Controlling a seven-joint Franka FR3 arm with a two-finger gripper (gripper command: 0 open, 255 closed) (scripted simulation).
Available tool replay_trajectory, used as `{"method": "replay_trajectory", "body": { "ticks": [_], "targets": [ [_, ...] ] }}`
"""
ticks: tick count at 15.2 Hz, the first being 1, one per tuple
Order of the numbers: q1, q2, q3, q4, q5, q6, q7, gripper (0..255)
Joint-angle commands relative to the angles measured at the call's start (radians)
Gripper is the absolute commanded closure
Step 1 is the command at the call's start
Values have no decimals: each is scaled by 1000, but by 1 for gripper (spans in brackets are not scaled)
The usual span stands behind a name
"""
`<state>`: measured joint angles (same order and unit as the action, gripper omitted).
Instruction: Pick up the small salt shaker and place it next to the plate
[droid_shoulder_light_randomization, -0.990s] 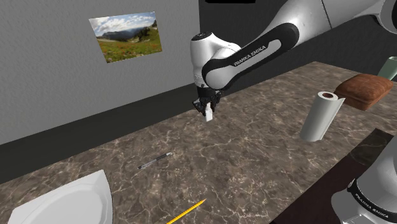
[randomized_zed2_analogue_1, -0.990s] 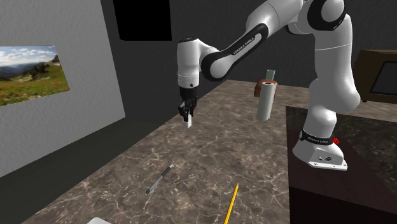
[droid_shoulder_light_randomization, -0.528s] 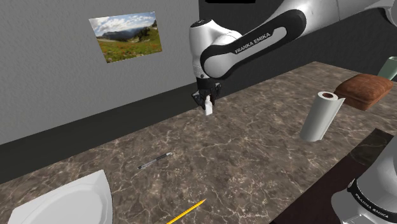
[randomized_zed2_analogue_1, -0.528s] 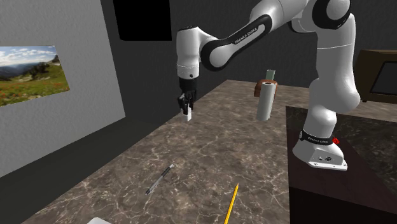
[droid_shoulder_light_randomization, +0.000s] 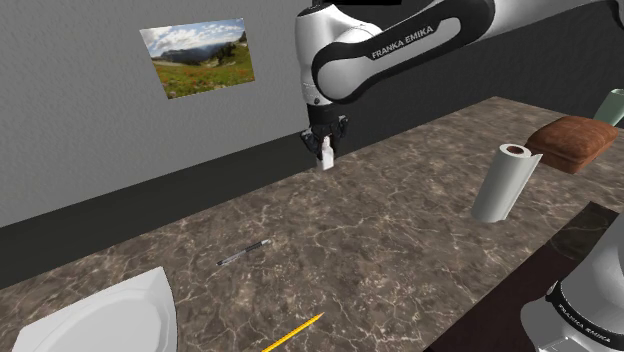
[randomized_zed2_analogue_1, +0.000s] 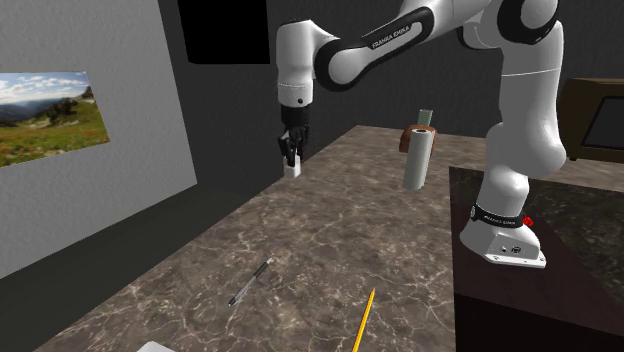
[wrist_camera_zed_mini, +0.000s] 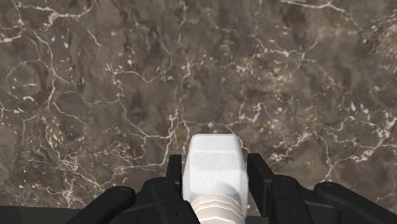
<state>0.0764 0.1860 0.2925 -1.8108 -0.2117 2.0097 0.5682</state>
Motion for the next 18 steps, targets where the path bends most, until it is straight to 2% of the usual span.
{"method": "replay_trajectory", "body": {
  "ticks": [1, 11, 18],
  "targets": [
    [0, -8, 1, 15, 4, -23, -5, 255],
    [1, -29, 4, 113, 19, -139, -26, 255],
    [103, 37, 63, 160, -16, -151, 140, 255]
  ]
}}
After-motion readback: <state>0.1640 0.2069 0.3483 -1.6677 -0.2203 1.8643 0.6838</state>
